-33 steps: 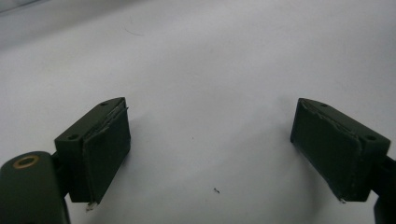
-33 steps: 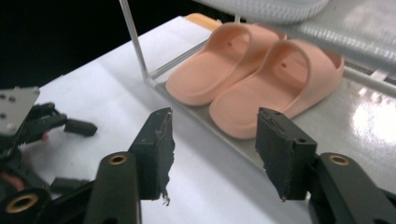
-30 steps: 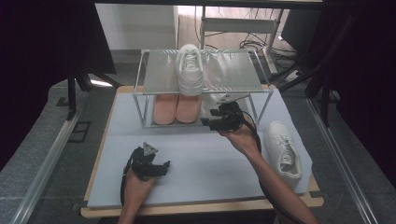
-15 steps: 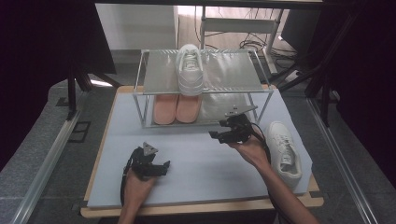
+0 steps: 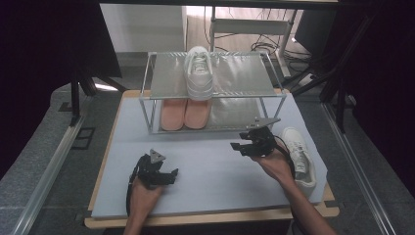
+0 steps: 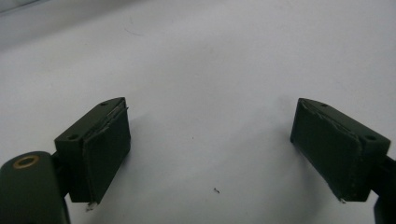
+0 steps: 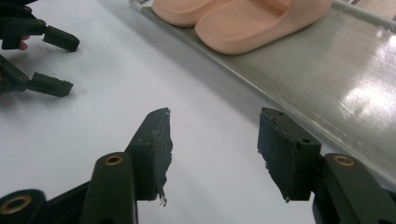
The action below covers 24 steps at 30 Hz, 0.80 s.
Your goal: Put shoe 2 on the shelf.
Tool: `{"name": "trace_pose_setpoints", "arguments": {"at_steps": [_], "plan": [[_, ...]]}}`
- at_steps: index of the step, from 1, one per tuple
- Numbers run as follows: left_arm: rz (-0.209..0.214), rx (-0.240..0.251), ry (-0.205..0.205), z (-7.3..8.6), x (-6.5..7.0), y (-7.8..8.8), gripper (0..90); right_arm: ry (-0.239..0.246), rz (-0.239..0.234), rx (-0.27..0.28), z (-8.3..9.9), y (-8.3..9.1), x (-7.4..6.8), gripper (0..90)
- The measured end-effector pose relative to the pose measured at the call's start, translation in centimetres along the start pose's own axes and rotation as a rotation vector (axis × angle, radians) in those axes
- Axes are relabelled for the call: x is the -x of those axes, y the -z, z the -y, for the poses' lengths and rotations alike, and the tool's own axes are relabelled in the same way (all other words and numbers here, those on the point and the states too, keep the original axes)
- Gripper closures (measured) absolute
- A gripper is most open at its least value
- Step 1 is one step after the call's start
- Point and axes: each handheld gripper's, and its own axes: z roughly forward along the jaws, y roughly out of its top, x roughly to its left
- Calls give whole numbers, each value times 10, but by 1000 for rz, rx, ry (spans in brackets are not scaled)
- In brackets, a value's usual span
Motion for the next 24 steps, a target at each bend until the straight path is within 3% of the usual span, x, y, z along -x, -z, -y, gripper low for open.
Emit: {"name": "trace_pose_setpoints", "arguments": {"at_steps": [6, 12, 24], "plan": [[0, 4, 5, 0, 0, 0, 123, -58, 21, -9, 9, 12, 10, 502], [0, 1, 4, 0, 0, 0, 123, -85, 58, -21, 18, 24, 19, 526], [0, 2, 4, 0, 0, 0, 123, -169, 129, -66, 39, 50, 44, 768]]}}
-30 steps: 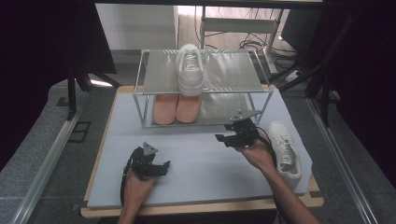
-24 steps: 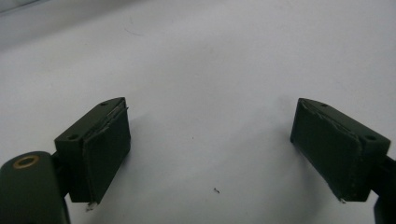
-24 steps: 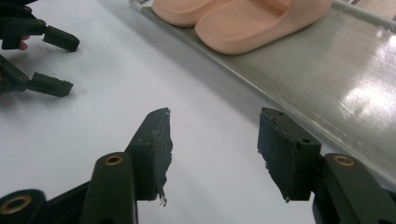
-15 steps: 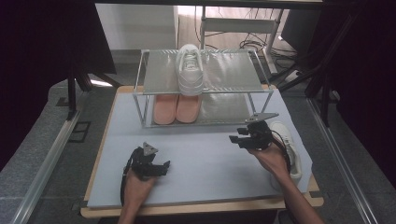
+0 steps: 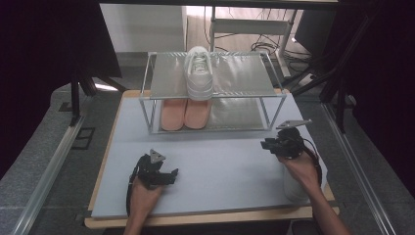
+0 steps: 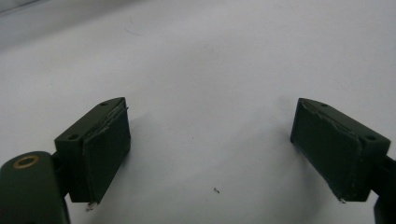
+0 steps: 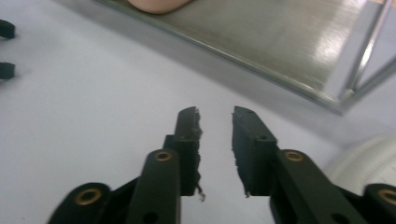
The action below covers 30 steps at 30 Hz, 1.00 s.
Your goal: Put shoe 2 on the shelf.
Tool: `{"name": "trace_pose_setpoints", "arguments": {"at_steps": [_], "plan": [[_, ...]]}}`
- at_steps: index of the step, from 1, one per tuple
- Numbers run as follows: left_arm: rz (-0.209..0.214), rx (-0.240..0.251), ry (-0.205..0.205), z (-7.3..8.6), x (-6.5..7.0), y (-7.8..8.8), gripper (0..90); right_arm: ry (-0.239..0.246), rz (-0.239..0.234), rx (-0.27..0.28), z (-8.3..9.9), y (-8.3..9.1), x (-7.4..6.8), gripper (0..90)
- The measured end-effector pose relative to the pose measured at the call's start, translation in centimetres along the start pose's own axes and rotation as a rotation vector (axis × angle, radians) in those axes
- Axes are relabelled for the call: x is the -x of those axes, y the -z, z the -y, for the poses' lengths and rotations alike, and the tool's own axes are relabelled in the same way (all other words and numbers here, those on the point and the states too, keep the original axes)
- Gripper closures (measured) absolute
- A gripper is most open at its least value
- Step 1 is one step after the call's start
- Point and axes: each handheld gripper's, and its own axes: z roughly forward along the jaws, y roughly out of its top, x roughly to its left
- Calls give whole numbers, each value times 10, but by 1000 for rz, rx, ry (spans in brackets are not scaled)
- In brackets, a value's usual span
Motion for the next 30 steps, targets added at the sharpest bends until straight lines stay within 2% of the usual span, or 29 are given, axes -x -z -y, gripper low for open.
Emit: {"name": "trace_pose_setpoints", "arguments": {"at_steps": [5, 16, 30], "plan": [[0, 0, 0, 0, 0, 0, 123, -32, 52, -14, 8, 11, 13, 900], [0, 0, 0, 0, 0, 0, 123, -100, 136, -24, 25, 31, 39, 900], [-1, 2, 4, 0, 0, 0, 123, -173, 211, -19, 46, 47, 68, 900]]}}
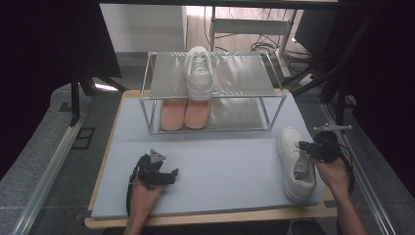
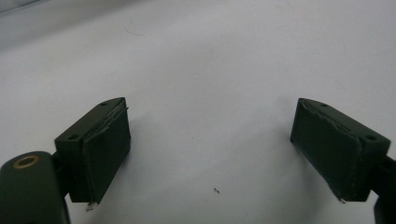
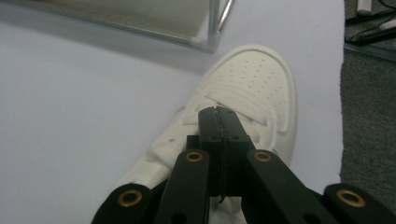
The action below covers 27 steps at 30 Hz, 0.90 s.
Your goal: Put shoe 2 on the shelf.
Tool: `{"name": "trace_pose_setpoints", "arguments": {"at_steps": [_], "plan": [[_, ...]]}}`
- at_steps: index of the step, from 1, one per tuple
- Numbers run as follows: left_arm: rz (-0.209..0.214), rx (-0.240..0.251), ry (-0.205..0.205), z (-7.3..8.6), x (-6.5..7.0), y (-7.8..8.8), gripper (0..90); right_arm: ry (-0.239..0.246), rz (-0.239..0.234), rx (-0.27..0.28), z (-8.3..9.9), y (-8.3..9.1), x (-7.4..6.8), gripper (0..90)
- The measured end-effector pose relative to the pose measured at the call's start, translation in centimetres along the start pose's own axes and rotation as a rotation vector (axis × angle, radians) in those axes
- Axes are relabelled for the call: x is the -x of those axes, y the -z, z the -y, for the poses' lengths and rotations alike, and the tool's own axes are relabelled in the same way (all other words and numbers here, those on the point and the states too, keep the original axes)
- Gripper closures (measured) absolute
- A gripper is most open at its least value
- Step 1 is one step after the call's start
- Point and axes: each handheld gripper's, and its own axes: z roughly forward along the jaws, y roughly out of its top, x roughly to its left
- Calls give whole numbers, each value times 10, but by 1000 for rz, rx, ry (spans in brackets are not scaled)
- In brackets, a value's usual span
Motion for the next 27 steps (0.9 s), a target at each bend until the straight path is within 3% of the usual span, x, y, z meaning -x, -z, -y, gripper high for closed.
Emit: {"name": "trace_pose_setpoints", "arguments": {"at_steps": [4, 7, 18, 23, 27], "plan": [[0, 0, 1, 0, 0, 0, 123, -39, -9, 9, 7, 2, 10, 900], [0, 1, 1, 0, 0, 0, 123, -21, 51, -2, 9, 2, 13, 900], [0, 1, 1, 0, 0, 0, 123, -85, 84, -45, 34, -6, 36, 900], [0, 1, 1, 0, 0, 0, 124, -107, 93, -70, 46, -14, 43, 900], [0, 1, 1, 0, 0, 0, 124, -118, 70, -93, 52, -21, 41, 900]]}}
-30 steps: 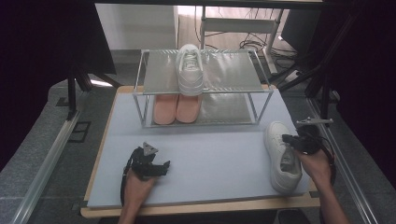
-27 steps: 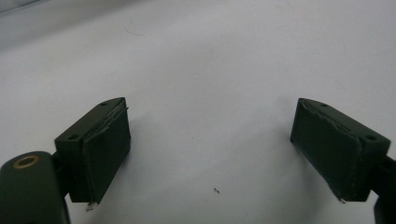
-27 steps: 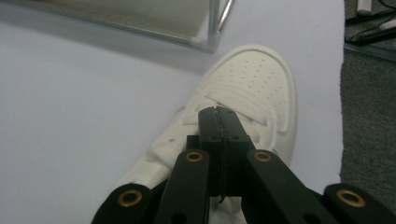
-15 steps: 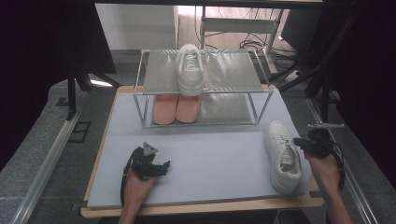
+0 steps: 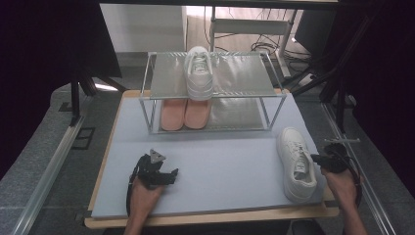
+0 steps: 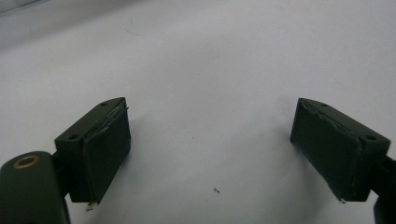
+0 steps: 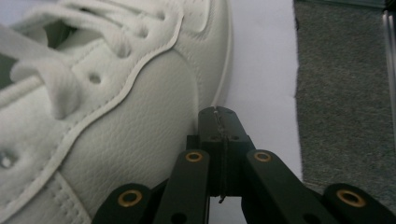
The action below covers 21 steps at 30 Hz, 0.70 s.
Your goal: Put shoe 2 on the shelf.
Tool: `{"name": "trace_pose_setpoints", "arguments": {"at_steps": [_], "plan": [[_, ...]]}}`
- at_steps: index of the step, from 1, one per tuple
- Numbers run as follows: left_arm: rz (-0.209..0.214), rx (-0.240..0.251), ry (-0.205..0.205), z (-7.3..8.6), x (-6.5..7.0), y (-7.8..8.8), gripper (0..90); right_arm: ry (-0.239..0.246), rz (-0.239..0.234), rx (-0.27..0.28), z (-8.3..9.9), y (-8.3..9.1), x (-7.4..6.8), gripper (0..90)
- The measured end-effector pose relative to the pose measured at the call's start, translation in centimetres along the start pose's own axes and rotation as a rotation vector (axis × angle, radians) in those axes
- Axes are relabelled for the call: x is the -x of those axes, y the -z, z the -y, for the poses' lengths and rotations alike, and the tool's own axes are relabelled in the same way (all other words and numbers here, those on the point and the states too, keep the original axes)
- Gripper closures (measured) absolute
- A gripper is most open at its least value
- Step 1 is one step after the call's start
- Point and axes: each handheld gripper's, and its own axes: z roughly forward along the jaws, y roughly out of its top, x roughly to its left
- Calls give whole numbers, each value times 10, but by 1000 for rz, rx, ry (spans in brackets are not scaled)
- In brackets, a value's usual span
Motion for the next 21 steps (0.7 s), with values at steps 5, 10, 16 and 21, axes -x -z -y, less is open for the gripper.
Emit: {"name": "trace_pose_setpoints", "arguments": {"at_steps": [5, 10, 16, 21], "plan": [[0, 0, 0, 0, 0, 0, 123, -2, 8, 12, 1, -1, -3, 900], [0, 0, 0, 0, 0, 0, 123, -2, -15, 20, -3, -4, -11, 900], [0, 0, 0, 0, 0, 0, 123, 31, -56, 15, -10, -11, -32, 900], [0, 0, 0, 0, 0, 0, 123, 51, -84, 12, -15, -16, -44, 900]]}}
